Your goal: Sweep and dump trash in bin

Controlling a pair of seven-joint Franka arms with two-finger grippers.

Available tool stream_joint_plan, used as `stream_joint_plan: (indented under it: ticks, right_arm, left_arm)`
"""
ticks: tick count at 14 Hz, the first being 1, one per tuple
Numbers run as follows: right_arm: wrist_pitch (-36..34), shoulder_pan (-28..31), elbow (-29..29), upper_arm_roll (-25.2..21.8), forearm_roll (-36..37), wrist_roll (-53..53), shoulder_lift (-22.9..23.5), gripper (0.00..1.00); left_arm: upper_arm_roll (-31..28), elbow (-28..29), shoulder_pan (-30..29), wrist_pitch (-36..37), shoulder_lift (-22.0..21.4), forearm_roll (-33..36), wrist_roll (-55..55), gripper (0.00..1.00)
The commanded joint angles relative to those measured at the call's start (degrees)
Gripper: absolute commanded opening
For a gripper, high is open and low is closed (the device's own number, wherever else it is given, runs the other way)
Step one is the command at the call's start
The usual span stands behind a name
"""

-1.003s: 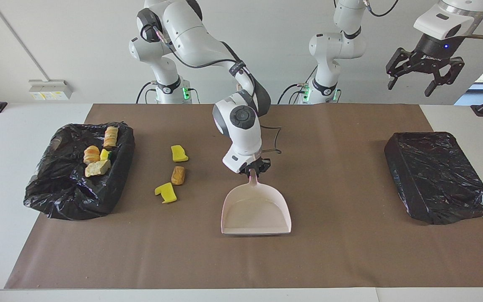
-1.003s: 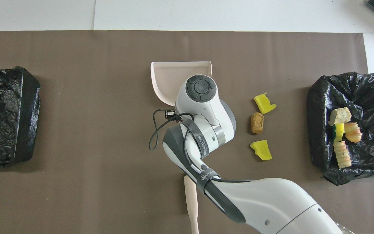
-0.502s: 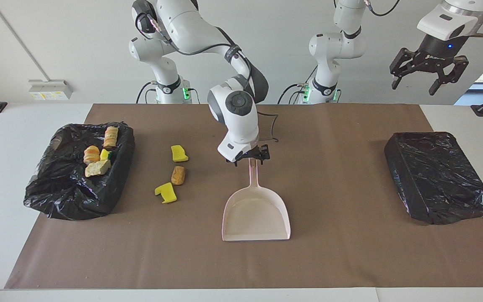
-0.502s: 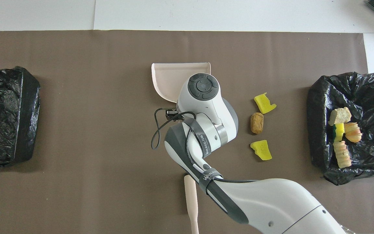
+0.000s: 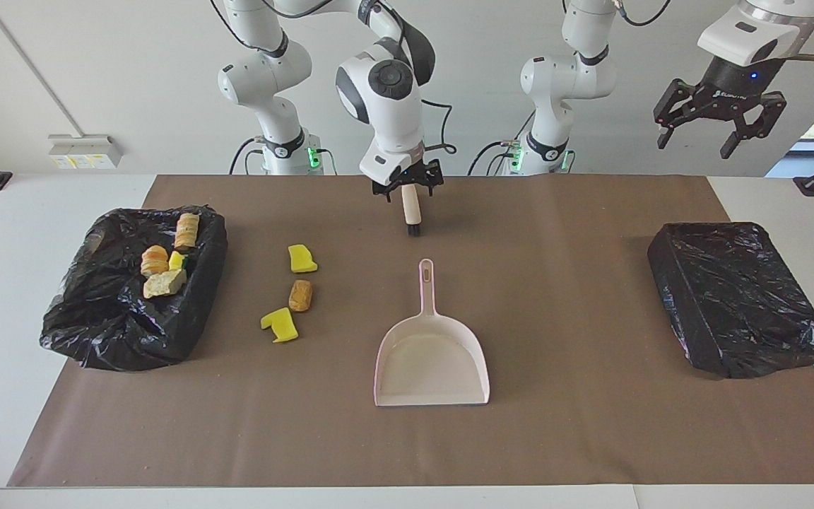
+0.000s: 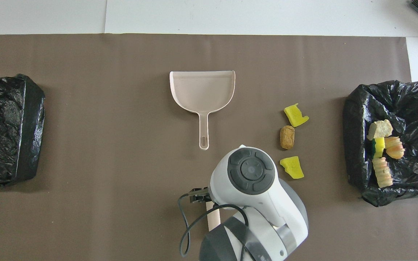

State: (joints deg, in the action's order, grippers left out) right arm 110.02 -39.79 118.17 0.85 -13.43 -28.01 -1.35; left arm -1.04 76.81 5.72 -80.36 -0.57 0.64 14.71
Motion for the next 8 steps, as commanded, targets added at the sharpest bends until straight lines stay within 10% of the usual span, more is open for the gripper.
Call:
stream_joint_plan:
  ticks: [1,8]
  right_arm:
    - [3.1,-6.0,13.6,-0.1,-4.5,-1.9,-8.9,1.0]
    - [12.1,-15.9,27.4,0.1,-4.9,-7.4,-12.0,1.0]
  left_arm:
    - [0.4,1.4,0.7,-0.5,-0.2,0.9,0.1,1.0]
    - [1.0,7.8,14.6,-13.8,4.3,1.1,-5.1,1.0]
